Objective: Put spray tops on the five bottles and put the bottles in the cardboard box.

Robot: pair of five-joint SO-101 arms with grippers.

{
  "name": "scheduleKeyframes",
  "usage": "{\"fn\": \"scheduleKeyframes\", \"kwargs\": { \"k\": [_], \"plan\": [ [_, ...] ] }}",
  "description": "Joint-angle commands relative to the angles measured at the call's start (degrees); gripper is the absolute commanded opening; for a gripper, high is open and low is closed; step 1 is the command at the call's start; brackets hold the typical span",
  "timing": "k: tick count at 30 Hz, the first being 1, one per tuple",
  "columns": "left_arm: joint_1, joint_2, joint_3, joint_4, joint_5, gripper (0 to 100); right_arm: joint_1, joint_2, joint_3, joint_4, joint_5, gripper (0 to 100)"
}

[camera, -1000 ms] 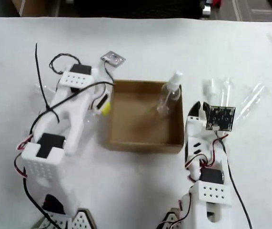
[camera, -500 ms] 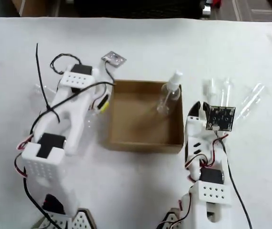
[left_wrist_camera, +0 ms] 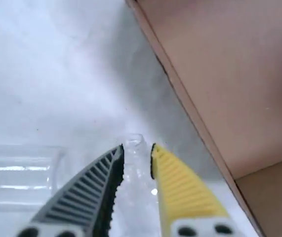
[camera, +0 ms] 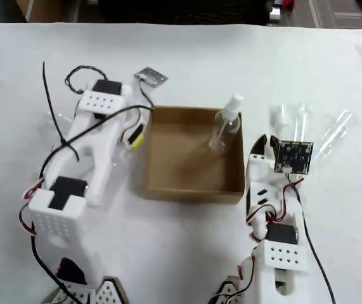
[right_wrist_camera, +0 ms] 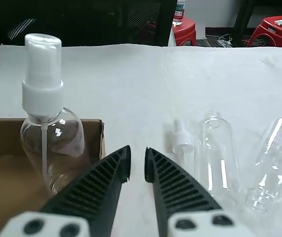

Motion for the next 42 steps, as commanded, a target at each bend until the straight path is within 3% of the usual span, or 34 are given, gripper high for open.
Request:
{"fn": "scheduleKeyframes", "kwargs": {
  "k": [1,5,22,42],
  "plan": [
    [-1.54,-0.66,-2.02,0.70,0.70,11,0.13,-0.40,-0.53,-1.36,0.53,3.9],
    [-4.62,-0.40,-2.29,0.26,2.11,21,0.13,-0.40,-0.53,-1.27,0.53,3.9],
    [-3.21,-0.31,3.25,-8.18,3.16,21,0.13,-0.40,-0.53,-1.27,0.53,3.9],
    [-1.71,7.08,-2.37,-3.78,3.16,16,0.13,-0.40,-0.53,-1.36,0.62,3.9]
  ]
}}
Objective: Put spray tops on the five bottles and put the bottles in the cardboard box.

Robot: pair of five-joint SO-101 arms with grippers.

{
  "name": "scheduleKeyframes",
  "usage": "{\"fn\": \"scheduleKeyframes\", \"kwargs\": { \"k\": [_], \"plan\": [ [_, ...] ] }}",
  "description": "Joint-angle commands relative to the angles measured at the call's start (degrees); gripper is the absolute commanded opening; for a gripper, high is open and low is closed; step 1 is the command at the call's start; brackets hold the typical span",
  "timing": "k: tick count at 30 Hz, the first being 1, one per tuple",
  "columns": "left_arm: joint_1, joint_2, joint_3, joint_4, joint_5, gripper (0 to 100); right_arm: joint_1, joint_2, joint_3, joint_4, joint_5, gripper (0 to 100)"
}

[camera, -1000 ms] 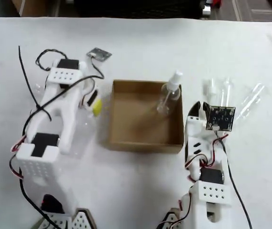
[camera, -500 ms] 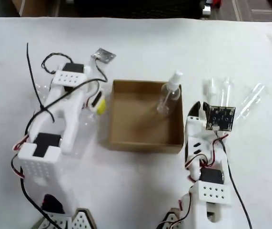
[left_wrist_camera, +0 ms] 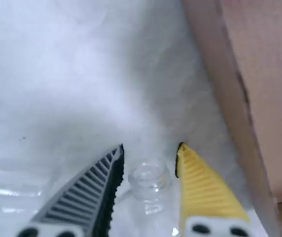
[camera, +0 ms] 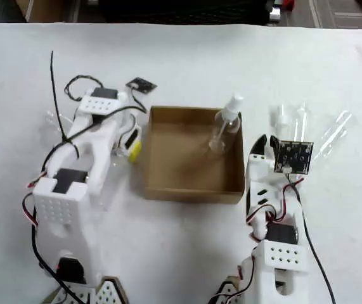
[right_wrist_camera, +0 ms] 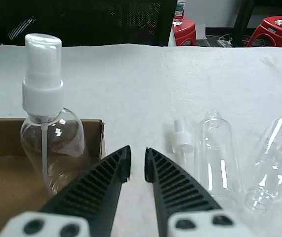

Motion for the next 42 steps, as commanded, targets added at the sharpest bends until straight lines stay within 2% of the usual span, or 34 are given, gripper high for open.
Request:
{"fn": "scheduleKeyframes", "kwargs": {
  "k": [1,21,25,27,31,39,42],
  "plan": [
    [1.45,-0.92,-3.34,1.49,0.53,16,0.13,-0.40,-0.53,-1.36,0.62,3.9],
    [1.36,-3.21,-4.75,2.46,1.67,15,0.13,-0.40,-0.53,-1.36,0.62,3.9],
    [1.63,-3.12,-9.05,6.59,2.02,15,0.13,-0.40,-0.53,-1.36,0.62,3.9],
    [1.36,-2.95,-11.78,9.14,1.85,13,0.13,-0.40,-0.53,-1.36,0.62,3.9],
    [1.36,-2.51,-13.63,11.34,1.67,2,0.13,-0.40,-0.53,-1.36,0.62,3.9],
    [1.01,-2.68,-12.22,11.43,2.20,12,0.13,-0.40,-0.53,-1.36,0.62,3.9],
    [0.92,-3.12,-12.40,11.43,5.89,14,0.13,-0.40,-0.53,-1.36,0.62,3.9]
  ]
}}
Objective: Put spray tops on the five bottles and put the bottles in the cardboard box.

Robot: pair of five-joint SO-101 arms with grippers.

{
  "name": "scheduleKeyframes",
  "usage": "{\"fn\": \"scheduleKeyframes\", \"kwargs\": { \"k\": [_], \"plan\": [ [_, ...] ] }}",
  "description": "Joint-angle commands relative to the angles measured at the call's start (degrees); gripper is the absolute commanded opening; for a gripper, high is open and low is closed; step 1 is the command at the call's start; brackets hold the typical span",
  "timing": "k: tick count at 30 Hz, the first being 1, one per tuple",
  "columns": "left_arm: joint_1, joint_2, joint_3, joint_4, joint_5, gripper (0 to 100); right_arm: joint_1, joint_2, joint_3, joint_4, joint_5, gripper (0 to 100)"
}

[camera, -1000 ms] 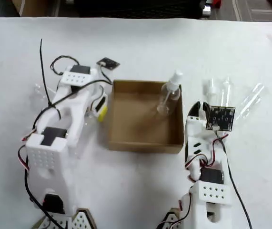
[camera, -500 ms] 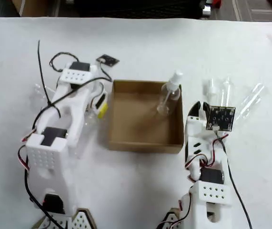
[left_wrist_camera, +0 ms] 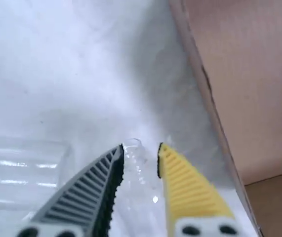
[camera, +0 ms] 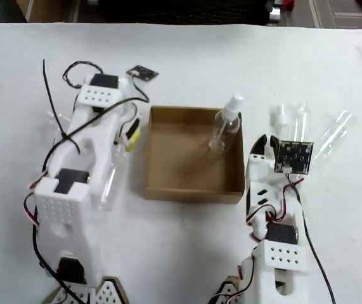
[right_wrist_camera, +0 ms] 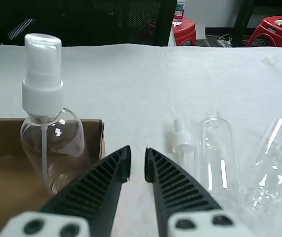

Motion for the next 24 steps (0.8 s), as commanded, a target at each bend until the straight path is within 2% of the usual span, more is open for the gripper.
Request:
{"fn": "scheduleKeyframes", "kwargs": {
  "k": [1,7,24],
  "plan": [
    [0.04,-3.12,-1.85,0.79,5.54,15,0.13,-0.40,-0.53,-1.36,0.62,3.9],
    [-0.92,-2.77,-4.75,0.79,9.85,17,0.04,-0.40,-0.53,-1.36,0.62,3.9],
    [-1.98,4.88,-5.71,0.35,7.47,17,-0.84,-0.40,-0.53,-1.36,0.62,3.9]
  ]
}}
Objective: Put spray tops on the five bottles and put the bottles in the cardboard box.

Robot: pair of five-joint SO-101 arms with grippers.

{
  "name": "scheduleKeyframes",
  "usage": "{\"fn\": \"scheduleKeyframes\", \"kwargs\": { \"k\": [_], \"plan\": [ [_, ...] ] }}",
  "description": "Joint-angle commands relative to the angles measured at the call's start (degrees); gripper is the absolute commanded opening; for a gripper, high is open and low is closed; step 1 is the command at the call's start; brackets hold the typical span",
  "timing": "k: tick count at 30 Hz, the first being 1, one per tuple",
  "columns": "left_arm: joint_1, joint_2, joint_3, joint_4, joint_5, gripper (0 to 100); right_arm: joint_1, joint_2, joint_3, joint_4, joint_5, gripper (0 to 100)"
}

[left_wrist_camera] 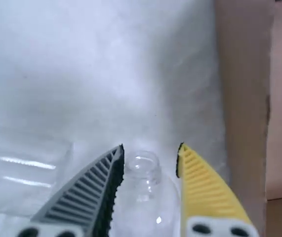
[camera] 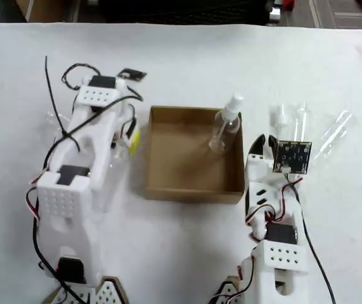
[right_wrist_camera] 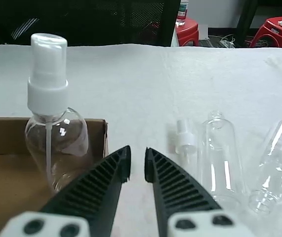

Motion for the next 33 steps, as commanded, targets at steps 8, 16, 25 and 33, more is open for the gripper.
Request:
{"fn": "scheduleKeyframes", "kwargs": {
  "k": [8,16,25,33],
  "plan": [
    [-0.48,0.31,-3.60,0.35,-0.79,17,-0.22,-0.40,-0.53,-1.36,0.62,3.9],
    [-0.40,0.31,-3.96,1.67,-0.79,10,-0.22,-0.40,-0.53,-1.36,0.62,3.9],
    [-0.40,0.31,-3.87,2.55,-0.88,12,-0.22,-0.40,-0.53,-1.36,0.62,3.9],
    [-0.92,0.31,-3.96,4.84,-0.88,16,-0.22,-0.40,-0.53,-1.36,0.62,3.9]
  ]
}}
